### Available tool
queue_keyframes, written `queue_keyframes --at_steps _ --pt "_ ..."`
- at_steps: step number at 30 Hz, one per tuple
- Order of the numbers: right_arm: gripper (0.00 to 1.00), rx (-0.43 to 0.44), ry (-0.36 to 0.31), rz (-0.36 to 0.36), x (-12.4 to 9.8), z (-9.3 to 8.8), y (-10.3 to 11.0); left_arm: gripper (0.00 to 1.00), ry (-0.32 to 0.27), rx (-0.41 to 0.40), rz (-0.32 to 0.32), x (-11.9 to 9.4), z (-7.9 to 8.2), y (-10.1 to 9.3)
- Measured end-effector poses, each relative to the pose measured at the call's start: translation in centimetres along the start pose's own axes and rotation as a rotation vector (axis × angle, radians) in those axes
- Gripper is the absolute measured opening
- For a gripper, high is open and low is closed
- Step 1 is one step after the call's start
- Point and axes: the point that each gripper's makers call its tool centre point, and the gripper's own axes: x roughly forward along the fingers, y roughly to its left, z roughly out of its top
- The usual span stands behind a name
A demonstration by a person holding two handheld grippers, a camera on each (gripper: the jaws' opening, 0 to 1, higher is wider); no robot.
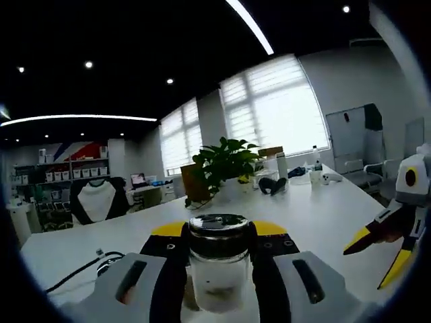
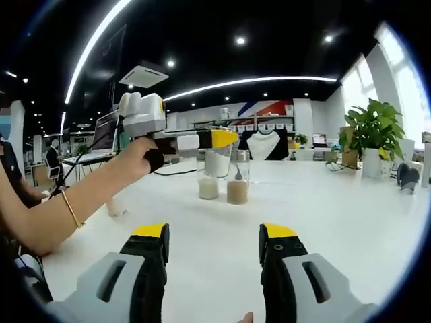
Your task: Rotate the seasoning bottle until the label or dispensing opening points toward the visible target arrow and the bottle remains upright within the marked orientation range
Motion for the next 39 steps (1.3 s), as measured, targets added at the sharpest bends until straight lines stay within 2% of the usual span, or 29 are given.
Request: queue_keyframes --at_steps 7,12,18,23,27,31,34,39 --pt "0.51 -0.011 -0.022 -0.001 -0.3 0.5 0.1 0.37 0.004 -0.017 -0.079 -0.8 0.0 -3.7" --pt "0.51 -0.012 -0.029 0.008 -0.4 0.6 0.4 0.37 0.024 -0.004 -0.131 -2.2 0.2 -6.4" --pt "0.51 -0.013 -0.032 0.022 -0.4 0.7 0.9 0.37 0.015 -0.037 -0.166 -3.3 0.3 -7.9" --pt "0.51 -0.015 -0.04 0.035 -0.3 0.8 1.4 0.37 0.05 -0.035 -0.183 -3.8 -1.3 -8.7" --pt "0.51 -0.02 -0.035 0.041 -0.2 0.7 1.8 0.37 0.049 -0.064 -0.204 -4.4 -1.6 -9.0" --pt "0.51 -0.018 -0.032 0.049 -0.1 0.6 2.1 0.37 0.036 -0.066 -0.228 -5.0 -1.3 -9.6" --pt "0.51 -0.032 -0.027 0.053 0.0 0.6 2.4 0.37 -0.004 -0.096 -0.264 -5.5 -0.4 -10.4" --pt "0.51 -0.044 -0.03 0.064 0.2 0.9 2.8 0.37 -0.03 -0.098 -0.307 -5.6 0.2 -10.7"
